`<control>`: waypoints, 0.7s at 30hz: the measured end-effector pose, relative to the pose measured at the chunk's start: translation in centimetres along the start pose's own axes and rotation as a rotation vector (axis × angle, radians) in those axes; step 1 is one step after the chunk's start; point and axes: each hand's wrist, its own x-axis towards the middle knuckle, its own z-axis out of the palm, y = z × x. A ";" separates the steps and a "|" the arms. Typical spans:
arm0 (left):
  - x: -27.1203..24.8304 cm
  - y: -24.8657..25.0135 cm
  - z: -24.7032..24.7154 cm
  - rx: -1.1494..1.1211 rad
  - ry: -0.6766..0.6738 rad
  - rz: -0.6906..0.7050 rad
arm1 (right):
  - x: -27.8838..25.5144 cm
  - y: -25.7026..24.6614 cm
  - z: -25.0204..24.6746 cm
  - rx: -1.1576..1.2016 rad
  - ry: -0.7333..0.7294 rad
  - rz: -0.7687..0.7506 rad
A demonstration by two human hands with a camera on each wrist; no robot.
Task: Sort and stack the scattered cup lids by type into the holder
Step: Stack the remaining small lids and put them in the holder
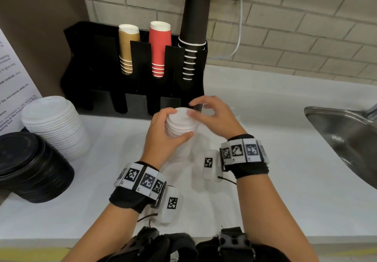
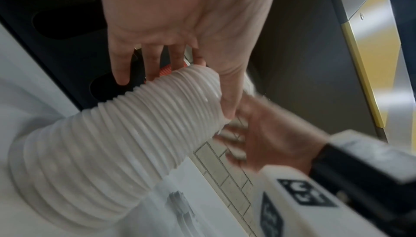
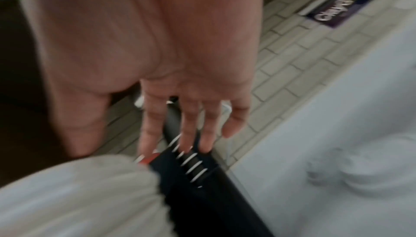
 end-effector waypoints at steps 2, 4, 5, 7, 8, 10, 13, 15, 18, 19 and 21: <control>0.1 0.0 -0.2 0.003 -0.007 -0.010 | 0.8 2.6 -1.3 -0.048 0.161 0.250; 0.1 0.0 -0.3 0.005 -0.021 -0.011 | 1.4 5.6 -2.5 -0.271 0.092 0.580; 0.1 0.0 -0.3 0.007 -0.029 -0.011 | 1.7 6.9 -2.9 -0.390 0.012 0.696; 0.1 0.1 -0.3 0.003 -0.042 -0.012 | 2.3 8.8 -3.4 -0.549 -0.098 0.778; 0.1 0.2 -0.3 -0.003 -0.041 -0.013 | 2.6 9.5 -3.5 -0.579 -0.129 0.782; 0.2 0.2 -0.3 -0.016 -0.032 -0.017 | 3.2 10.7 -3.6 -0.598 -0.174 0.767; 0.5 0.2 -0.3 -0.007 -0.032 -0.006 | 3.6 11.5 -3.6 -0.590 -0.217 0.713; 0.5 0.1 -0.4 0.003 -0.038 0.000 | 3.9 11.8 -3.6 -0.605 -0.239 0.695; 0.6 -0.1 -0.4 0.011 -0.039 0.002 | 4.1 11.0 -3.9 -0.619 -0.222 0.662; 0.6 -0.1 -0.4 0.014 -0.035 0.005 | 4.1 10.4 -4.0 -0.599 -0.186 0.654; 0.7 -0.2 -0.3 0.023 -0.026 0.014 | 3.8 8.7 -4.5 -0.512 -0.110 0.648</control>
